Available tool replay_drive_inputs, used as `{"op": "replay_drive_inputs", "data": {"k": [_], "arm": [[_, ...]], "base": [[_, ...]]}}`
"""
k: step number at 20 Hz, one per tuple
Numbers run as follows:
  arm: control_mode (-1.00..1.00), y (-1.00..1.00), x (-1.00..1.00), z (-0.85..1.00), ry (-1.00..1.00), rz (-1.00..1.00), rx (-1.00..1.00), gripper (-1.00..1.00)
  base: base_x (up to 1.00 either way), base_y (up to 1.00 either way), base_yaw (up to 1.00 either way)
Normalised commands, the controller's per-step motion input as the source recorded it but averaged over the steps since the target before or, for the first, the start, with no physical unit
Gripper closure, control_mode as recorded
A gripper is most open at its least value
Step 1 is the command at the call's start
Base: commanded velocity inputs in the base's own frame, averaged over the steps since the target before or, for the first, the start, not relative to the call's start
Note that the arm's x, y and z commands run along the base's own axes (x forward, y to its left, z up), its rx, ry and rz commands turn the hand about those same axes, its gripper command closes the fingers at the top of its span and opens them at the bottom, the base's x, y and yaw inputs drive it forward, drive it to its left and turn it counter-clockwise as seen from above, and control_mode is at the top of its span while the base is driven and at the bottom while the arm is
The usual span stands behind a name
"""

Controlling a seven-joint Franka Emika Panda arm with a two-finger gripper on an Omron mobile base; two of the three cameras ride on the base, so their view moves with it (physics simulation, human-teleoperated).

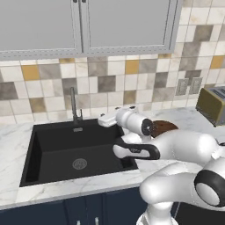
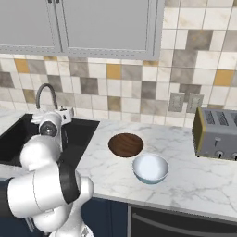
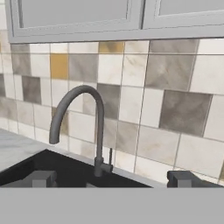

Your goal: Rinse each bowl for a few seconds and place them down in the sink or on the counter.

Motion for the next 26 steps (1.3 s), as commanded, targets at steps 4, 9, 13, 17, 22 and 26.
{"op": "replay_drive_inputs", "data": {"k": [4,9,13,17,22,26], "arm": [[-1.00,0.15,0.24,-0.27,0.02,0.05,0.01,-1.00],[-1.00,0.17,0.28,-0.25,0.01,0.05,0.03,-1.00],[-1.00,0.17,0.27,-0.24,0.00,0.03,0.03,-1.00],[-1.00,0.20,0.28,-0.25,0.00,0.01,0.01,-1.00],[-1.00,0.25,0.33,-0.21,0.00,0.00,0.00,-1.00],[-1.00,0.24,0.30,-0.17,0.00,0.00,0.00,-1.00]], "base": [[0.00,0.00,0.00],[0.00,0.00,0.00],[0.00,0.00,0.00],[0.00,0.00,0.00],[0.00,0.00,0.00],[0.00,0.00,0.00]]}}
